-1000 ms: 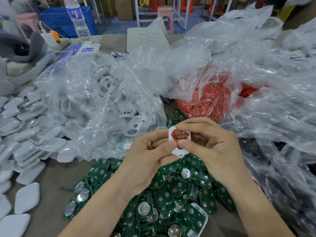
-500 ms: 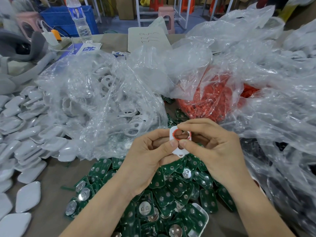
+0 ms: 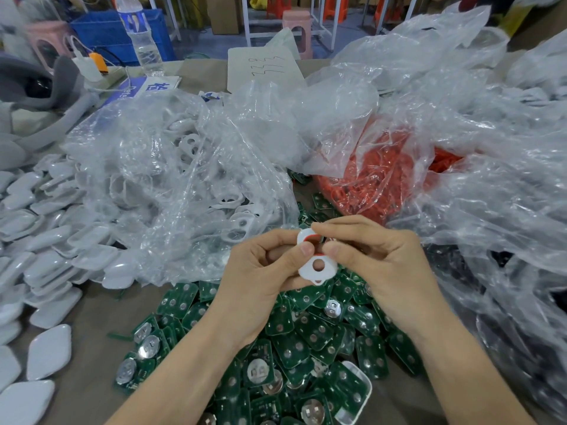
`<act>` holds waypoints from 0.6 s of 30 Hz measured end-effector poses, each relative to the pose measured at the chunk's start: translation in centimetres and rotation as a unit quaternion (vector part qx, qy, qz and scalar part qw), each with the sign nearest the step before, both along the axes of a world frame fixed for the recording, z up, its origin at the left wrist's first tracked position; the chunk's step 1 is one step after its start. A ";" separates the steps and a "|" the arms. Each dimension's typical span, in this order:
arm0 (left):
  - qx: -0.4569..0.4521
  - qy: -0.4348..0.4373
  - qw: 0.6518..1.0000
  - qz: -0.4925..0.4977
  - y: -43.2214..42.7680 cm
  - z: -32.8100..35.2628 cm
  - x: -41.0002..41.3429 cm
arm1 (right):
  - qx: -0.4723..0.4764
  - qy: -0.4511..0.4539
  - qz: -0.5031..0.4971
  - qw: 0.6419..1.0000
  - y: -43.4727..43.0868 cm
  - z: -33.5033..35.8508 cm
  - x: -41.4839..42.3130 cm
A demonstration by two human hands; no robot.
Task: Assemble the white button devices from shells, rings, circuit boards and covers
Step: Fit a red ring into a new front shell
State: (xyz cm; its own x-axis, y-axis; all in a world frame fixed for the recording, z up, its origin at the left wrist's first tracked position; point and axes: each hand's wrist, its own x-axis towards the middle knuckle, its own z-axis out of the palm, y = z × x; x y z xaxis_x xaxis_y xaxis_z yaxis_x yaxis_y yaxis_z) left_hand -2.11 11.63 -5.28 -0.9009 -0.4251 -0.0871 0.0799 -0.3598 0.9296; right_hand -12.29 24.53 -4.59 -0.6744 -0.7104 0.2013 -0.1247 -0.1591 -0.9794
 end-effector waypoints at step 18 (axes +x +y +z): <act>-0.010 0.021 0.998 -0.065 0.0 0.0 0.1 | -0.045 -0.232 0.051 0.970 0.2 0.7 0.0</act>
State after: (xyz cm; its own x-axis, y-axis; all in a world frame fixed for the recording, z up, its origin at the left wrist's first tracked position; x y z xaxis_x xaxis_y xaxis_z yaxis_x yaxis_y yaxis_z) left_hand -2.02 11.61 -5.24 -0.9515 -0.3050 -0.0415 0.0717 -0.3508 0.9337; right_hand -12.24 24.68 -3.91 -0.6345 -0.7717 -0.0431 0.3468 -0.2345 -0.9081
